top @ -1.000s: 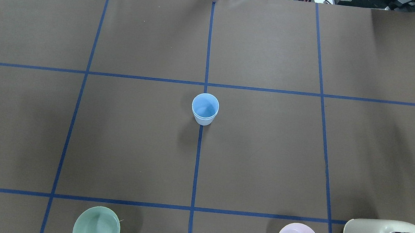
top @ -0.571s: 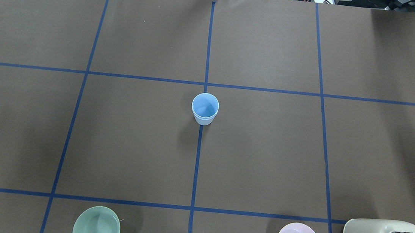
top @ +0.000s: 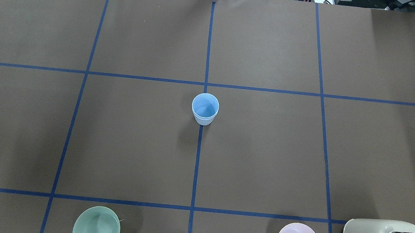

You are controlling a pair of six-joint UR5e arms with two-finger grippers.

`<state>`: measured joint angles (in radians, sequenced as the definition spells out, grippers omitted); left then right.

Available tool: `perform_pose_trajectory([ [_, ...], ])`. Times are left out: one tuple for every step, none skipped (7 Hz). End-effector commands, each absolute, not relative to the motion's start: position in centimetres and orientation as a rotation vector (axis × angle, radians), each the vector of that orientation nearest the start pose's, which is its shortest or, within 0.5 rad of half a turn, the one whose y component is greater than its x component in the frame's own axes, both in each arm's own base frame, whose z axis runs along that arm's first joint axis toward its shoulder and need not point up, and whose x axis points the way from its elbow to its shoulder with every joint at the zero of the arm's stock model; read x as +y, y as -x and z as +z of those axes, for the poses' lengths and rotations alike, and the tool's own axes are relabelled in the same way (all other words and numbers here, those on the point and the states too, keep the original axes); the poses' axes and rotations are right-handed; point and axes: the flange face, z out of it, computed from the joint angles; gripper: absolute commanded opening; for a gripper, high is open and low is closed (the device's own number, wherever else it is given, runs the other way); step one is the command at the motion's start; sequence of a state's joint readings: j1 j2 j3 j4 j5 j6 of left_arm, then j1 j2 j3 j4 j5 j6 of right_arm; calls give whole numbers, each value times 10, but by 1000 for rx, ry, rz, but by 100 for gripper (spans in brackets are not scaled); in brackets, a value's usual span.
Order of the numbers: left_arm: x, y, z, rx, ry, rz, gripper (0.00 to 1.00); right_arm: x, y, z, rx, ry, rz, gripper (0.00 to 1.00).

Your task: Stack blue cups with both arms

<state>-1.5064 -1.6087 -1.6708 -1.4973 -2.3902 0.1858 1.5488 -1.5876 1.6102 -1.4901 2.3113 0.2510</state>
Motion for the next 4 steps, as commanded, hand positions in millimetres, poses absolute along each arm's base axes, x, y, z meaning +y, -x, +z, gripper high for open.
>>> perform_pose_trajectory([
  [-510,28,594,816,-113,263,99,-478,-58,640,-746,3,185,100],
  [-506,28,598,818,-110,263,99,-478,-58,638,-745,-3,183,100],
  [-505,28,599,816,-108,261,99,-477,-58,636,-747,-6,181,100],
  [-505,28,600,818,-108,261,99,-475,-58,633,-748,-12,179,100],
])
